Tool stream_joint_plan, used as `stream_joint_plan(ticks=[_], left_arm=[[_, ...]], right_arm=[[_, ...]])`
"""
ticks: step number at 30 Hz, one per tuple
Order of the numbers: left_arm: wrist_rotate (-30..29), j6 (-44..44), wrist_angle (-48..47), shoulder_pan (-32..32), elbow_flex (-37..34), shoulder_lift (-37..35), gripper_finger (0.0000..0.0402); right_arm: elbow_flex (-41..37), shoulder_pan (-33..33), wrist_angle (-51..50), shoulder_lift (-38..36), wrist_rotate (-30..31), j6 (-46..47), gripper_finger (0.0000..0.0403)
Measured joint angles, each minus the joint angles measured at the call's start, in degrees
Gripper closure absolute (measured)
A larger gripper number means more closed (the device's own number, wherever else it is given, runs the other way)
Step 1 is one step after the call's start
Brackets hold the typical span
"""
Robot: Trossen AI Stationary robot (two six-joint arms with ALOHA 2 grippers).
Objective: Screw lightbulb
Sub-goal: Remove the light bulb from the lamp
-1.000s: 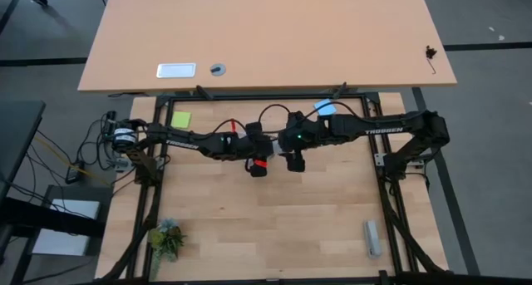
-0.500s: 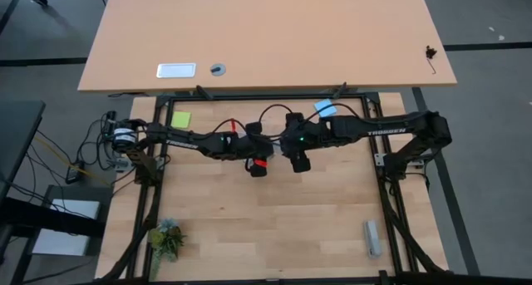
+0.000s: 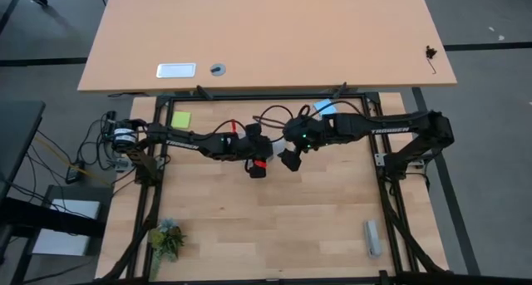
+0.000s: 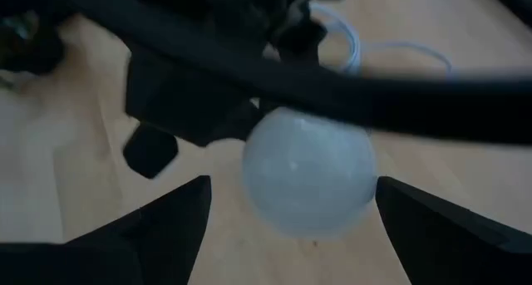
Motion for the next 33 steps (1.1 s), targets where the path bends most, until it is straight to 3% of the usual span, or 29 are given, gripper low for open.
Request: stream_joint_plan(ticks=[10, 17, 22, 29, 33], left_arm=[[-0.2, -0.3, 0.0, 0.0, 0.0, 0.0, 0.0239], [-0.4, -0.3, 0.0, 0.0, 0.0, 0.0, 0.0239], [-0.4, -0.3, -0.2, 0.0, 0.0, 0.1, 0.0239], [-0.3, -0.2, -0.3, 0.0, 0.0, 0.1, 0.0239], [0.0, -0.1, -0.4, 0.0, 0.0, 0.1, 0.0239]], right_arm=[[0.0, -0.3, 2.7, 2.1, 0.1, -1.7, 0.0064], [0.0, -1.5, 2.7, 2.2, 0.1, -7.6, 0.0123], [0.0, -1.7, 2.6, 2.1, 0.0, -20.2, 0.0147], [0.0, -0.2, 2.6, 2.1, 0.1, -46.0, 0.0121], [0.5, 1.5, 1.9, 2.1, 3.6, -49.1, 0.0102]])
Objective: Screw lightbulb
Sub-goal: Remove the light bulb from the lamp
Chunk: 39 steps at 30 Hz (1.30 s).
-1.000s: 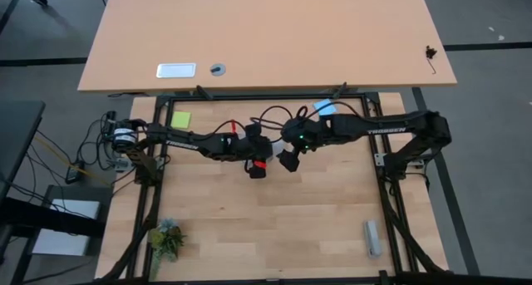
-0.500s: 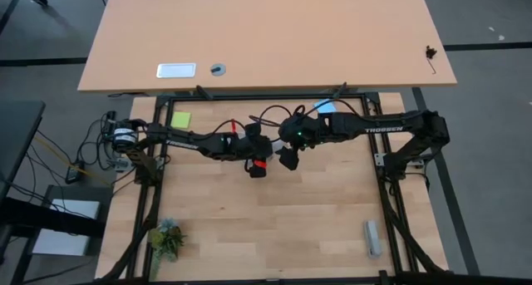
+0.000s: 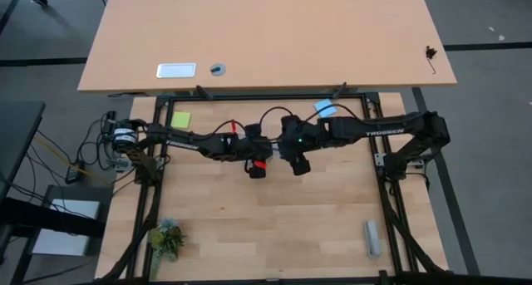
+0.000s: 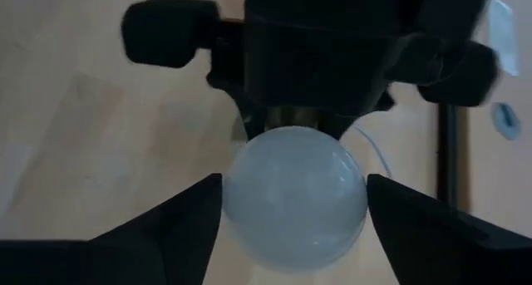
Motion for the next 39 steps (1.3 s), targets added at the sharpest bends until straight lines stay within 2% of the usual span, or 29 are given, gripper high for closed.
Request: stream_joint_plan(ticks=[3, 9, 12, 25, 32, 35, 39], left_arm=[[0.0, -0.1, -0.2, 0.0, 0.0, 0.0, 0.0239], [0.0, -0.2, -0.3, 0.0, 0.0, 0.0, 0.0239], [0.0, -0.2, -0.2, 0.0, 0.0, 0.0, 0.0239], [-0.1, -0.3, 0.2, 0.0, 0.0, 0.0, 0.0239], [-0.3, -0.3, 0.2, 0.0, 0.0, 0.0, 0.0239], [-0.3, -0.2, 0.2, 0.0, 0.0, 0.0, 0.0239], [-0.3, -0.3, -0.2, 0.0, 0.0, 0.0, 0.0239]], right_arm=[[2.7, 0.8, -2.3, 0.0, 2.1, 6.3, 0.0089], [8.9, 0.5, -9.1, -0.2, 1.8, 36.0, 0.007], [8.8, 0.5, -9.4, -0.1, 1.3, 42.6, 0.0065], [5.9, -0.9, -6.7, 4.7, 1.1, 38.9, 0.0057], [5.9, -1.1, -4.9, 7.4, -1.2, 36.7, 0.0057], [5.9, -1.2, -4.8, 7.5, -1.1, 33.6, 0.0068], [5.9, -1.3, -4.7, 7.5, -0.8, 25.8, 0.0103]])
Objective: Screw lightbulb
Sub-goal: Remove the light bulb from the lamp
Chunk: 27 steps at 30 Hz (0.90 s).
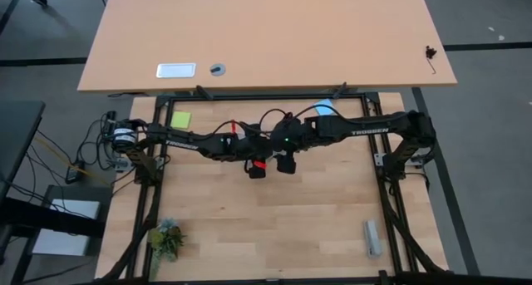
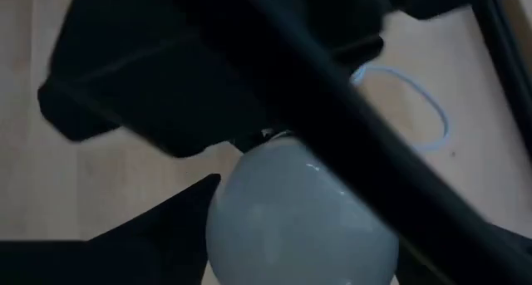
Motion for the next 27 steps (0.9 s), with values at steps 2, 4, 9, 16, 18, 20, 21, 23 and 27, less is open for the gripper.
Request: stream_joint_plan(ticks=[2, 4, 9, 16, 18, 20, 21, 23, 27], left_arm=[[-0.1, 0.0, 0.0, 0.0, 0.0, 0.0, 0.0239], [0.1, 0.1, 0.0, 0.0, 0.0, 0.0, 0.0239], [-0.3, 0.1, 0.2, 0.0, 0.0, 0.0, 0.0239], [0.1, 0.1, -0.2, 0.1, 0.0, -0.1, 0.0239], [0.4, 0.2, -0.7, 0.0, 0.0, -0.1, 0.0239], [0.7, 0.2, -0.8, 0.0, 0.0, 0.0, 0.0239], [0.6, 0.3, -0.6, 0.0, 0.0, 0.0, 0.0239], [0.6, 0.3, -0.6, 0.0, 0.0, 0.0, 0.0239], [0.4, 0.1, -0.6, 0.0, 0.0, 0.0, 0.0239]], right_arm=[[0.0, 0.0, -0.1, 0.0, 0.0, -5.5, 0.0119], [0.0, 0.0, -0.3, -0.1, 0.2, -12.8, 0.0129], [0.0, 1.1, -1.1, -0.1, 2.5, -30.1, 0.0114], [0.0, 4.3, -2.4, -0.1, 15.9, -35.6, 0.005], [0.0, 5.0, -4.5, -0.1, 16.9, -33.7, 0.0044], [0.0, 5.4, -6.2, -0.1, 17.0, -30.4, 0.0042], [0.0, 5.6, -6.9, -0.1, 17.0, -28.4, 0.0042], [0.0, 5.7, -8.7, -0.1, 17.0, -24.5, 0.0043], [0.0, 5.1, -11.8, -1.0, 15.6, -17.4, 0.0051]])
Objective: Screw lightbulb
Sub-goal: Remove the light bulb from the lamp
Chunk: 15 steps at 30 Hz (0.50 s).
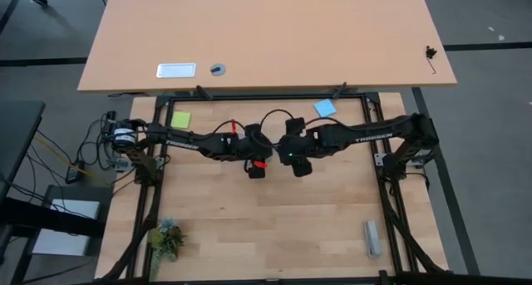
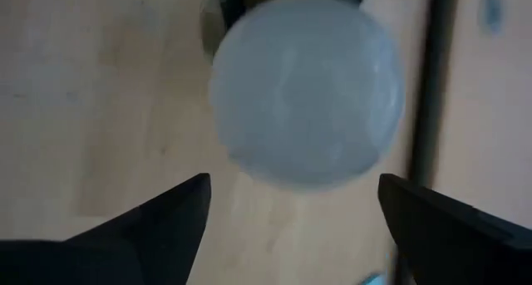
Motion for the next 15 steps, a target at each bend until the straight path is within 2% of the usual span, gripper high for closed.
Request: stream_joint_plan(ticks=[8, 15], left_arm=[[-0.3, -0.2, -0.3, 0.0, 0.0, 0.0, 0.0239], [-0.3, -0.3, -0.5, 0.0, 0.0, 0.0, 0.0239]], right_arm=[[-0.1, -3.8, -2.5, -1.5, -15.1, 9.9, 0.0057], [-3.0, -5.1, 1.6, -1.6, -16.9, 12.7, 0.0057]])
